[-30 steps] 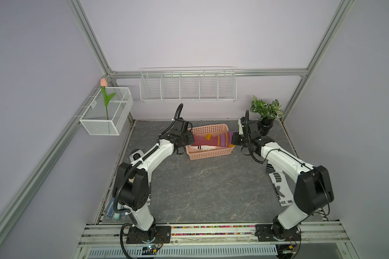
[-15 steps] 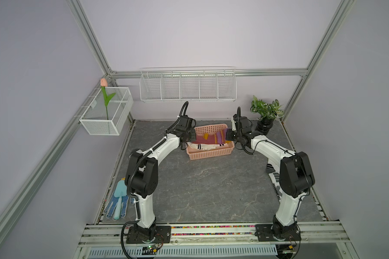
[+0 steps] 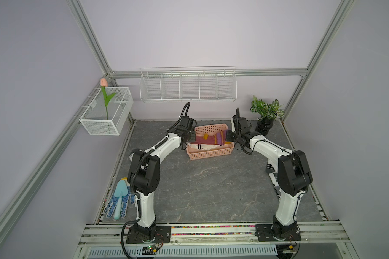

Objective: Place the socks together as a pair
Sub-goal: Place a pair of socks in the bin.

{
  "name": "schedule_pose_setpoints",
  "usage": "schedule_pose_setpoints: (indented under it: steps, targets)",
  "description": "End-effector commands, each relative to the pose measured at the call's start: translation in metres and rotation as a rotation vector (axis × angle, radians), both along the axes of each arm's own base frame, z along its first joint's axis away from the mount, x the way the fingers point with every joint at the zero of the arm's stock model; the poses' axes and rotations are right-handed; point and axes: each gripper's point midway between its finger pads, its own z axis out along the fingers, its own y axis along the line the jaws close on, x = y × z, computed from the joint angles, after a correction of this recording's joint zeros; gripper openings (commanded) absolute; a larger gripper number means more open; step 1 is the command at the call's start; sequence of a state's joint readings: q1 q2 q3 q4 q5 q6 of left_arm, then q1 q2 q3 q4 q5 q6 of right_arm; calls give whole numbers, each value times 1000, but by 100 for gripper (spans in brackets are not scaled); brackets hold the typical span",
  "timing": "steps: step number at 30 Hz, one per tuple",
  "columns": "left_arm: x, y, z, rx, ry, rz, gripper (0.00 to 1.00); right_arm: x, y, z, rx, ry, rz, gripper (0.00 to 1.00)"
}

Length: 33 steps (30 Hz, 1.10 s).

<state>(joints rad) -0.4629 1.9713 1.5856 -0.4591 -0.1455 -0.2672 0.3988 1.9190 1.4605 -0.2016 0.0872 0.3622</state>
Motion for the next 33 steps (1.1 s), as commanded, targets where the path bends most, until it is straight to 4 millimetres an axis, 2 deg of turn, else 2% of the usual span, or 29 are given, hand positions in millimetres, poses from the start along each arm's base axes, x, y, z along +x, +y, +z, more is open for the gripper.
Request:
schedule_pose_setpoints:
  steps: [1,5,9,10,12,14,15,17,20,25,26,27,28,29,33]
  targets:
    - [5,1,10,5,-18,7,0,7,-2,-11,-9,-3,-13,7]
    - [1,-1,-7,2,28,2,0,5,-2,-21,-15,21,-8,8]
    - [-2,-2,-14,10,52,-5,0,5,-1,-16,-9,10,-1,16]
    - [-3,-1,-15,13,55,-6,4,5,-1,-16,-8,12,0,18]
    - [-3,0,-13,22,54,-1,23,3,0,-12,-1,8,7,24]
    - [-2,2,-6,28,47,4,49,2,1,-5,8,-2,13,38]
    - [-2,2,-2,27,43,5,56,1,1,-2,9,-7,16,42]
    - [-2,1,11,13,24,0,63,-2,0,10,13,-24,17,52]
    - [-4,-3,31,-29,9,-2,64,-9,-5,30,15,-62,14,55]
    - [-9,-2,63,-101,-16,36,60,-26,-16,59,23,-102,-5,54]
    - [-10,-5,70,-128,-24,38,55,-30,-17,66,31,-112,-3,53]
    - [-11,-9,75,-156,-30,25,46,-32,-17,69,36,-117,0,51]
    - [-13,-16,78,-192,-29,-5,33,-34,-16,72,46,-121,9,49]
    - [-13,-26,80,-240,-23,-32,26,-35,-12,72,57,-115,25,45]
    - [-17,-48,61,-353,74,-62,4,-33,-2,49,73,-61,53,31]
